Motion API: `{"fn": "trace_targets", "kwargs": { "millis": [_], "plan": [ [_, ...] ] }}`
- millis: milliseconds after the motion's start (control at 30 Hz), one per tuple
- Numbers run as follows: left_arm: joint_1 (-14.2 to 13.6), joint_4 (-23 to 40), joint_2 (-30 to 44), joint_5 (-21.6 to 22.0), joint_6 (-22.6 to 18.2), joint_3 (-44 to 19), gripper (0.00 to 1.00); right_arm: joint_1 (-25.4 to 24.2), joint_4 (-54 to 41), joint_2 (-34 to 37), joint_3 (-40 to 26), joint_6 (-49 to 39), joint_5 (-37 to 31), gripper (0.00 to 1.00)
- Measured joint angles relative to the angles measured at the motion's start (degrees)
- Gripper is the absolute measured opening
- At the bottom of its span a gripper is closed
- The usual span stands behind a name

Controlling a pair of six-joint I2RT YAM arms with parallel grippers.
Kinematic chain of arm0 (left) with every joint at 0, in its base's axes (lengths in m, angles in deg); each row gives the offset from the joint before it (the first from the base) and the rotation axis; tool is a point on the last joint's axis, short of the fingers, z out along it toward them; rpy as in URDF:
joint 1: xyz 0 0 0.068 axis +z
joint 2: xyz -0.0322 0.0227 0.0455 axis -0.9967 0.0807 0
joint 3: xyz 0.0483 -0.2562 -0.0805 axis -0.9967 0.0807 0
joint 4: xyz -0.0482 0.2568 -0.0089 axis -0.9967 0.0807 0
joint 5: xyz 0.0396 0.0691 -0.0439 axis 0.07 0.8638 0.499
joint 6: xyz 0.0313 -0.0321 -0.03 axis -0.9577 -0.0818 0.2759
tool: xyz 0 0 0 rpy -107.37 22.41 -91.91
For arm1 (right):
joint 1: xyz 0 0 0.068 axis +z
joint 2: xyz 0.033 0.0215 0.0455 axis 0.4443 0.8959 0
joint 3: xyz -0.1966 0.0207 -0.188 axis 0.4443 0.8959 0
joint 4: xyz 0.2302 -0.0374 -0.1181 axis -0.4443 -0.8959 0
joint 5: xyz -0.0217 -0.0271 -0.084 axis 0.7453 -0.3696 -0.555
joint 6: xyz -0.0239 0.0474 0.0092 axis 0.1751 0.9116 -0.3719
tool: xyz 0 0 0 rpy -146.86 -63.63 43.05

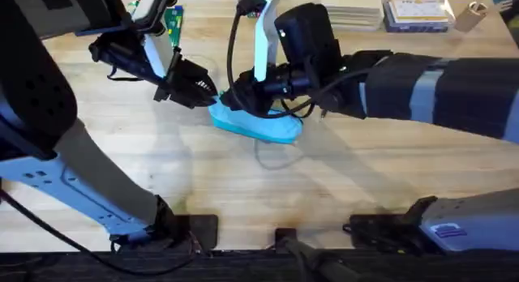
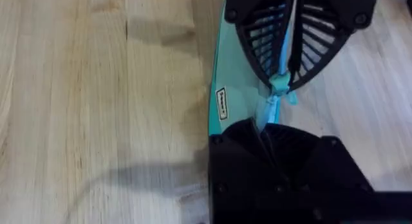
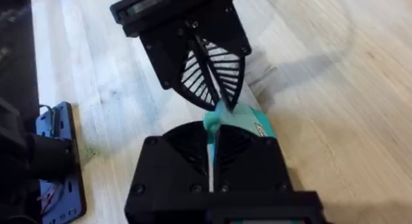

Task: Unzip the bag, pick up the pens from the table one at a time and place them inside, then zip the bag closed.

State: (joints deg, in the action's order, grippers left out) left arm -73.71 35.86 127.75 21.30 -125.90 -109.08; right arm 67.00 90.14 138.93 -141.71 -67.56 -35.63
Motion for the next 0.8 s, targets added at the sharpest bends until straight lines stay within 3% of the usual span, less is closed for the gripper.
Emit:
{"fn": "trace_targets", "kwargs": {
  "millis": [233,267,467,800],
  "plan": [
    [0.0,0.02,0.0,0.02,-0.02,0.0,0.042,0.09,-0.61,0.0,0.0,0.24,0.02,0.034],
    [0.0,0.02,0.0,0.02,-0.01,0.0,0.042,0.09,-0.65,0.0,0.0,0.62,0.07,0.125],
    [-0.15,-0.02,0.0,-0.2,0.0,0.0,0.042,0.77,-1.05,0.0,-0.76,0.44,0.59,0.959],
    [-0.17,-0.02,0.0,-0.22,0.0,0.0,0.042,0.51,-3.87,-0.31,-0.81,0.42,0.71,0.996]
  ]
}}
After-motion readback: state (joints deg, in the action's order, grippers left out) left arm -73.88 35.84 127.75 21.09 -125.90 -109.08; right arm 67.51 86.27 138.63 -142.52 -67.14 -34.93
